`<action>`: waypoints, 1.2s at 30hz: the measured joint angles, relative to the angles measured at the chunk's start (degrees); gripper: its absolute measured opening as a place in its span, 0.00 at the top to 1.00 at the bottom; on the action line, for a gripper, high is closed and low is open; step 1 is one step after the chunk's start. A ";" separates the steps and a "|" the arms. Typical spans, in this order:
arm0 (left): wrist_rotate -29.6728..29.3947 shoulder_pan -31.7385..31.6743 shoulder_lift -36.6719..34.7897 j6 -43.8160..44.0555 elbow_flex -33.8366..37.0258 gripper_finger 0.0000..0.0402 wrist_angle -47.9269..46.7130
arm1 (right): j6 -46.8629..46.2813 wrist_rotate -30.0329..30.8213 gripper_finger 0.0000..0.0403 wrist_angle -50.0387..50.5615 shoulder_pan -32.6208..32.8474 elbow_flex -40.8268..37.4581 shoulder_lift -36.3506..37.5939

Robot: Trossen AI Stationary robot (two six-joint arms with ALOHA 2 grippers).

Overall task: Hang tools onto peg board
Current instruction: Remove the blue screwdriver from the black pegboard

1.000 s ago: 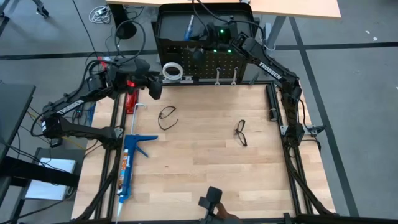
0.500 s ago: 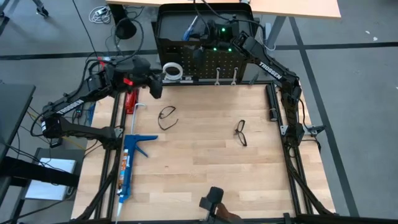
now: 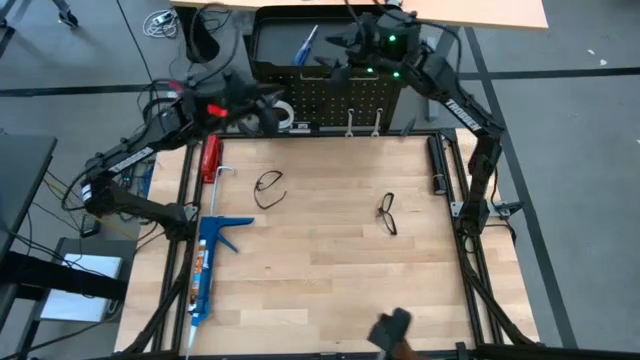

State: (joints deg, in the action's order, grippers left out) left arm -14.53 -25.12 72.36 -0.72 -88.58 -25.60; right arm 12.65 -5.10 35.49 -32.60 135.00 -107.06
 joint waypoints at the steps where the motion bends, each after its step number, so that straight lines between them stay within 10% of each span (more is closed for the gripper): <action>1: 0.00 0.00 1.79 -1.37 -2.22 0.75 -0.37 | 0.01 0.78 0.33 1.26 -0.29 0.00 0.66; 22: -3.13 -7.80 33.83 -0.55 -44.19 0.75 -15.85 | 0.60 1.18 0.38 22.02 -2.14 0.02 6.87; 36: -7.09 -10.22 36.02 -1.86 -46.20 0.70 -17.03 | -1.98 -1.14 0.39 22.59 -2.14 0.00 6.90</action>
State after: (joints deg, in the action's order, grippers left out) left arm -21.62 -35.34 108.38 -2.58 -134.77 -42.62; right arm 10.68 -6.24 58.08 -34.74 135.00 -100.16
